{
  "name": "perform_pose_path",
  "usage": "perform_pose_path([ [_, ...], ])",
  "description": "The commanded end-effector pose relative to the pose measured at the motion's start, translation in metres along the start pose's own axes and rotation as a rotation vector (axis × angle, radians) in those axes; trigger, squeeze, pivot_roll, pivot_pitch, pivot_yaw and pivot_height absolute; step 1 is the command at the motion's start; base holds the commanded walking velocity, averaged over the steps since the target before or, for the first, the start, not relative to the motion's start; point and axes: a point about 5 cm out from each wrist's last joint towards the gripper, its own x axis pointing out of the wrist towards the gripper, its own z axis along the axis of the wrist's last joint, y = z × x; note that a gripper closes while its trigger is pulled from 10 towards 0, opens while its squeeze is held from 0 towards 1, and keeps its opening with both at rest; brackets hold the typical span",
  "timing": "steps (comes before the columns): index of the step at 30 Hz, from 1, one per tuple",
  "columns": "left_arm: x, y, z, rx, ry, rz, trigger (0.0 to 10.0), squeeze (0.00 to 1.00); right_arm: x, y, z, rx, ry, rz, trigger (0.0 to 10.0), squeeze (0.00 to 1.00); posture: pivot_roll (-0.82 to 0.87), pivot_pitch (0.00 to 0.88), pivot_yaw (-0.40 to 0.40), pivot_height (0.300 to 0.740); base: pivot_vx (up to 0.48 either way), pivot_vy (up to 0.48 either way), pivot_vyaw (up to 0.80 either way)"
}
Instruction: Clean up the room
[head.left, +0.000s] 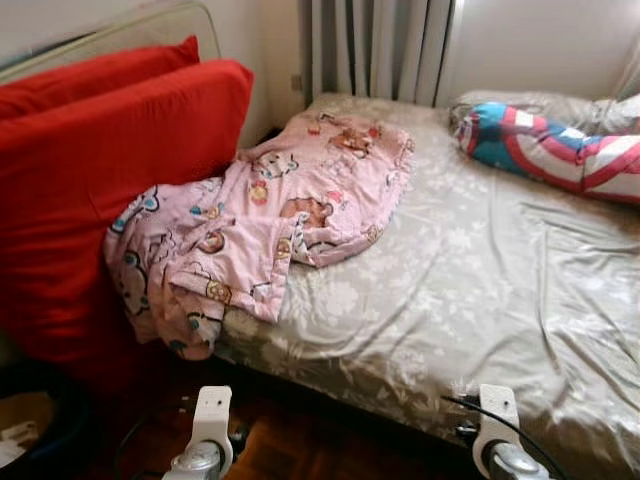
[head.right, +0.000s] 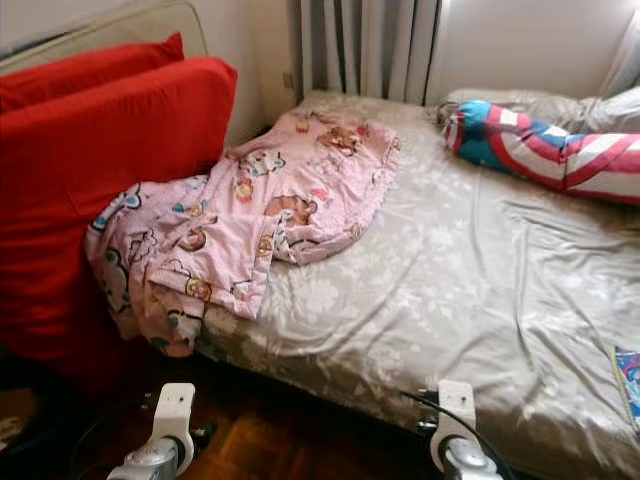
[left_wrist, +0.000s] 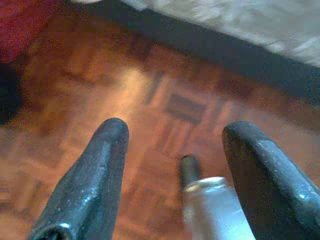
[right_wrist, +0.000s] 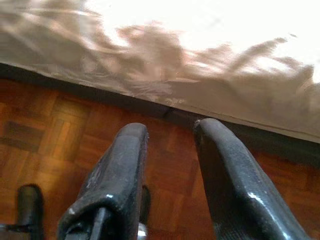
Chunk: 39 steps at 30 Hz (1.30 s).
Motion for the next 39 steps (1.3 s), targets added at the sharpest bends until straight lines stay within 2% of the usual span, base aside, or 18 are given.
perform_pose_path([
  [1,0.0006,0.0001,0.0036,0.011,-0.009,0.003,10.0,0.00,-0.0006,0.0004,-0.0054,0.002,0.018,0.004,10.0,0.00,0.04,0.000,0.004,0.740,0.000,0.472,0.00],
  [4,0.0006,0.0001,0.0035,0.011,-0.008,0.003,10.0,0.00,-0.0006,0.0003,-0.0055,0.002,0.019,0.003,10.0,0.00,0.04,0.000,0.005,0.740,0.000,0.471,0.00],
  [21,0.0006,0.0000,0.0036,0.009,-0.009,0.002,10.0,0.00,-0.0006,0.0004,-0.0053,0.002,0.018,0.005,10.0,0.00,0.04,0.000,0.005,0.740,0.000,0.028,0.00],
  [27,0.0006,-0.0002,0.0034,0.007,-0.009,0.003,10.0,0.00,-0.0006,0.0002,-0.0054,0.001,0.018,0.006,10.0,0.00,0.04,0.000,0.005,0.740,0.000,-0.234,0.00],
  [39,0.0005,-0.0004,0.0034,0.008,-0.009,0.002,10.0,0.00,-0.0006,0.0002,-0.0054,-0.001,0.018,0.012,10.0,0.00,0.04,0.000,0.005,0.740,0.000,0.480,0.00],
])
